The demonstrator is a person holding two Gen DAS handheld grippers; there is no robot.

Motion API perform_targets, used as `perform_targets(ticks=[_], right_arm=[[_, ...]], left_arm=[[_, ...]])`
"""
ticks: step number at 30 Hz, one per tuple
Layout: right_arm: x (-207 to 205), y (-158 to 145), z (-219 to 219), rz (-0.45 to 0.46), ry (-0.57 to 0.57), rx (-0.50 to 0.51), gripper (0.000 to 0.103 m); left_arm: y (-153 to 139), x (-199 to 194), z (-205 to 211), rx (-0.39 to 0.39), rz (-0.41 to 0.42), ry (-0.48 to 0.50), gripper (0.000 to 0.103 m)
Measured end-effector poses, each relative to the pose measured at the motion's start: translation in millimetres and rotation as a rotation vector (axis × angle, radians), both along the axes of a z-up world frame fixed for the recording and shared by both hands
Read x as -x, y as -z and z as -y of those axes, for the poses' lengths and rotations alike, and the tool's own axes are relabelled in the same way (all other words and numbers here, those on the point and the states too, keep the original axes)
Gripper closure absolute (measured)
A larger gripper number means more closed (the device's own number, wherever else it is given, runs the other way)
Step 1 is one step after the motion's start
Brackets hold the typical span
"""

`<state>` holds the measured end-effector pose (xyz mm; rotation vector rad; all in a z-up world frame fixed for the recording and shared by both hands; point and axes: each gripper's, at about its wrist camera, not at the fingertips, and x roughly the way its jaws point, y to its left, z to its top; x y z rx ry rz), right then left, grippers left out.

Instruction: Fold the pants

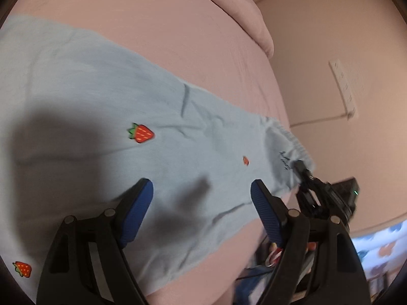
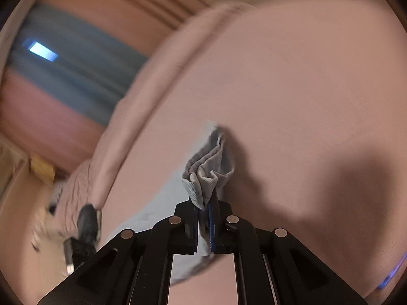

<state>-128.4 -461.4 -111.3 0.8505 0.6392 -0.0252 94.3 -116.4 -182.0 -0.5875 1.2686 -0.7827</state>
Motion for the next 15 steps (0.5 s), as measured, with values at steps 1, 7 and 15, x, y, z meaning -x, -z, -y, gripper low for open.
perform_targets(ticks=[1, 7, 15], right_arm=[[-5, -13, -14, 0.028, -0.036, 0.041, 0.097], [-24, -64, -110, 0.12, -0.255, 0.278, 0.097], [-34, -50, -225, 0.109, -0.521, 0.514, 0.097]], left_arm=[[-1, 0, -6, 0.017, -0.007, -0.017, 0.024], [-14, 3, -51, 0.266, -0.069, -0.097, 0.022], [-14, 5, -79, 0.448, -0.129, -0.132, 0.01]])
